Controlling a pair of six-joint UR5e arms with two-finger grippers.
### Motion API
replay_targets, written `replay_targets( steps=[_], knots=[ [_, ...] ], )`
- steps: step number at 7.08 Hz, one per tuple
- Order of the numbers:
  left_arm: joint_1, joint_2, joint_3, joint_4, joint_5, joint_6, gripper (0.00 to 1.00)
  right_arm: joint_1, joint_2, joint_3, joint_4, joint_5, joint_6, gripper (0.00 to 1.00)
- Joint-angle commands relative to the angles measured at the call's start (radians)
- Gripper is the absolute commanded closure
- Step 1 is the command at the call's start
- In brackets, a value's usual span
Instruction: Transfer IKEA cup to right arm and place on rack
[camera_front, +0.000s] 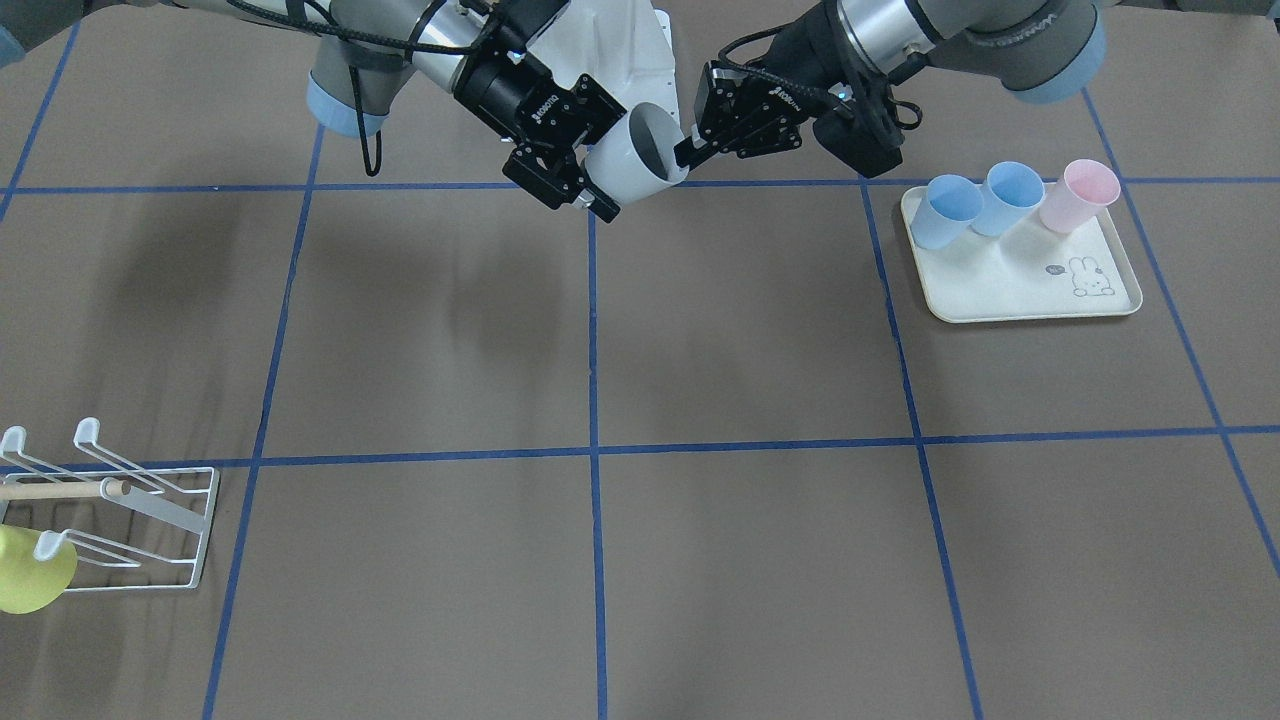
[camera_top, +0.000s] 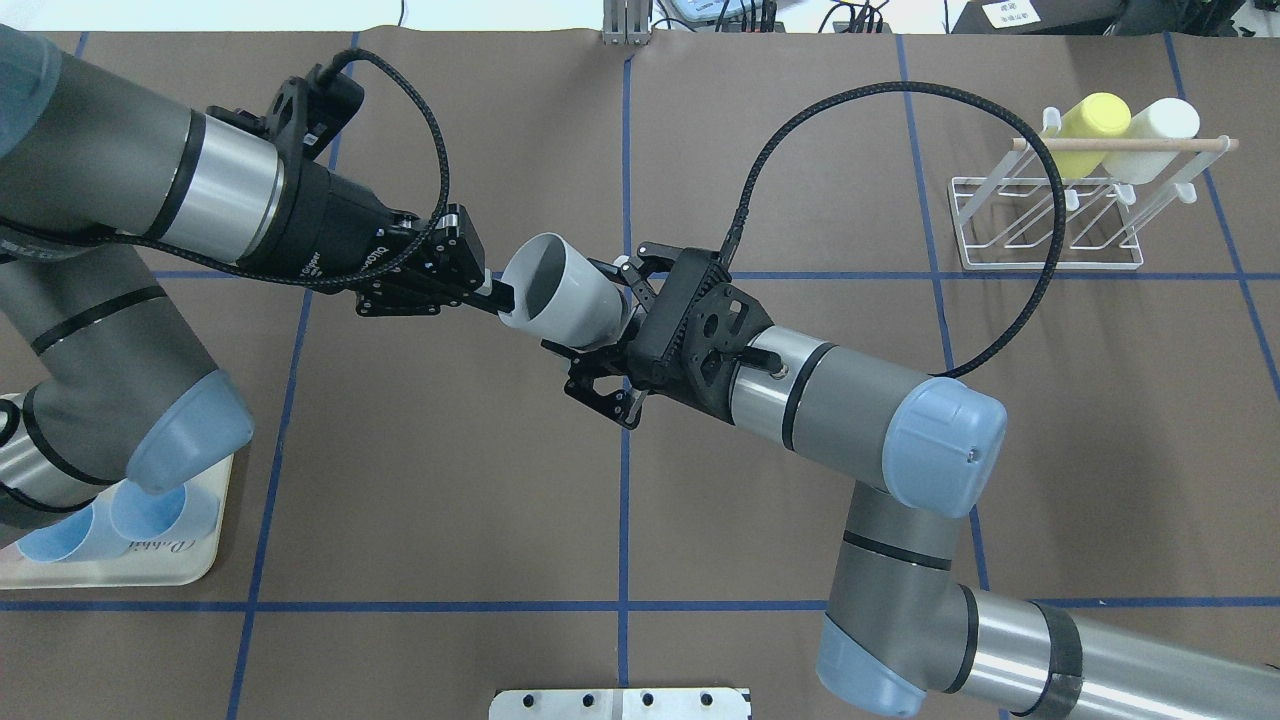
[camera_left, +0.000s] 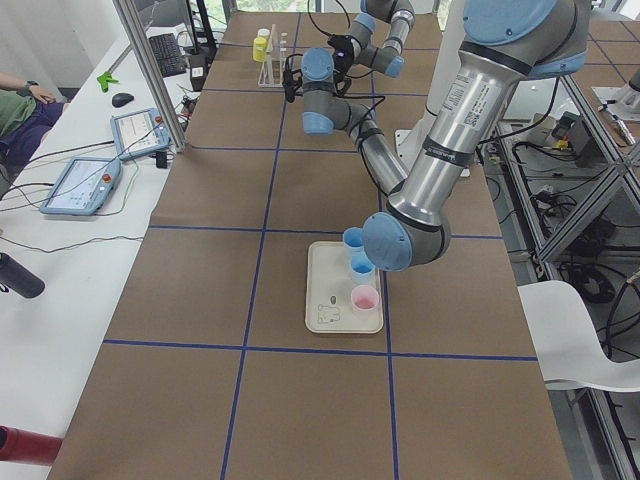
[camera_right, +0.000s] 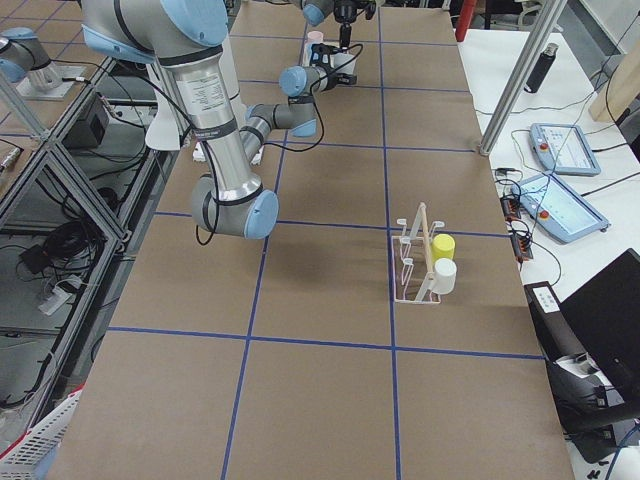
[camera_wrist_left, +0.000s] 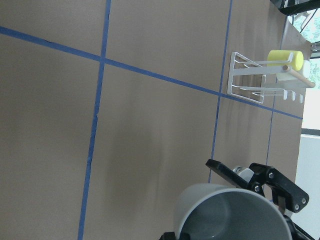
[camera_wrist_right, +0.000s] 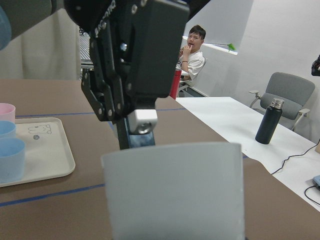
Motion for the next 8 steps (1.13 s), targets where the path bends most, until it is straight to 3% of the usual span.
replay_targets(
  steps=[1,3,4,5,6,8],
  knots=[
    [0.000,-0.001,0.000,0.000,0.000,0.000,1.00,-0.002,-0.001,0.000,0.000,-0.002,-0.001,0.31],
    [0.000,-0.006,0.005,0.000,0.000,0.002,1.00,0.000,-0.002,-0.001,0.000,-0.002,-0.001,0.39],
    [-0.002,-0.014,0.006,0.000,0.000,0.002,0.85,0.000,-0.002,-0.001,0.000,-0.002,-0.001,0.39],
    [-0.002,-0.018,0.008,0.003,0.000,0.009,0.57,0.000,-0.002,-0.001,0.000,-0.002,-0.001,0.40],
    [-0.003,-0.018,0.008,0.008,0.000,0.046,0.06,0.001,-0.004,-0.003,0.000,-0.002,-0.001,0.41],
    [-0.021,-0.015,0.011,0.009,-0.003,0.057,0.01,0.001,-0.004,-0.001,-0.002,-0.002,-0.001,0.49]
  ],
)
